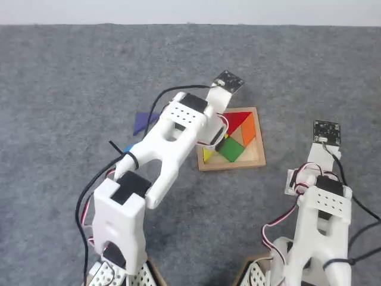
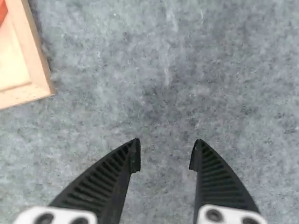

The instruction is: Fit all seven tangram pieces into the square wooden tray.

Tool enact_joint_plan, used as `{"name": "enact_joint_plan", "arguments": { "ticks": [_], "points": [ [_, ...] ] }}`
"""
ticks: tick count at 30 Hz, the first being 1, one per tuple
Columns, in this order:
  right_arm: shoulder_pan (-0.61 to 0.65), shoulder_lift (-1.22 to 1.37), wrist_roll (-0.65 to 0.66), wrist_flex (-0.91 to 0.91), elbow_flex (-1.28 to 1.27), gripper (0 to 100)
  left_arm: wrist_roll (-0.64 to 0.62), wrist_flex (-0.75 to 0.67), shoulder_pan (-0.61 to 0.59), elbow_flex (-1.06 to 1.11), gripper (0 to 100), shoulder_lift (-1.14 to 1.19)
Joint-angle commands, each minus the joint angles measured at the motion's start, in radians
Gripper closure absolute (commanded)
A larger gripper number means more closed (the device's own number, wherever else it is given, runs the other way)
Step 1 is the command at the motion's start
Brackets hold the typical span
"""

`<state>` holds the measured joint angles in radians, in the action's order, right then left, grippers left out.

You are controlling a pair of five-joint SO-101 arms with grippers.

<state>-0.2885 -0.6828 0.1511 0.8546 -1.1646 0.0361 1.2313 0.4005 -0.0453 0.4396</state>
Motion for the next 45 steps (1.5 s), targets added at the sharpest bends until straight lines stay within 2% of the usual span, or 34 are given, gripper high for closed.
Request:
{"name": "enact_joint_plan", "arguments": {
  "ticks": [1, 5, 9, 14, 20, 23, 25, 29, 35, 38, 45],
  "points": [
    [-0.008, -0.038, 0.011, -0.031, 0.003, 81.6, 0.002, 0.017, 0.069, -0.045, 81, -0.023],
    [-0.010, -0.038, 0.011, -0.051, -0.014, 81.6, -0.008, -0.012, 0.183, -0.044, 81, -0.011],
    [-0.010, -0.038, 0.011, -0.048, -0.018, 81.6, -0.018, -0.018, 0.181, -0.071, 81, 0.041],
    [-0.008, -0.038, 0.011, -0.048, -0.018, 81.6, 0.005, 0.054, 0.072, -0.160, 81, 0.074],
    [-0.008, -0.038, 0.012, -0.053, -0.025, 81.6, 0.043, 0.238, -0.038, -0.288, 81, -0.132],
    [-0.008, -0.038, 0.017, -0.053, -0.031, 81.6, 0.051, 0.319, -0.181, -0.252, 81, -0.215],
    [-0.008, -0.038, 0.020, -0.081, -0.046, 81.6, 0.100, 0.327, -0.304, -0.194, 81, -0.229],
    [-0.007, -0.038, 0.020, -0.116, -0.060, 81.6, 0.180, 0.236, -0.479, 0.018, 81, -0.236],
    [0.025, -0.038, 0.023, -0.111, -0.063, 81.6, 0.229, 0.032, -0.531, 0.318, 81, -0.238],
    [0.025, -0.038, 0.023, -0.111, -0.064, 81.6, 0.229, -0.020, -0.549, 0.358, 81, -0.235],
    [0.028, -0.038, 0.023, -0.111, -0.072, 81.6, 0.272, -0.031, -0.632, 0.343, 81, -0.238]
  ]
}}
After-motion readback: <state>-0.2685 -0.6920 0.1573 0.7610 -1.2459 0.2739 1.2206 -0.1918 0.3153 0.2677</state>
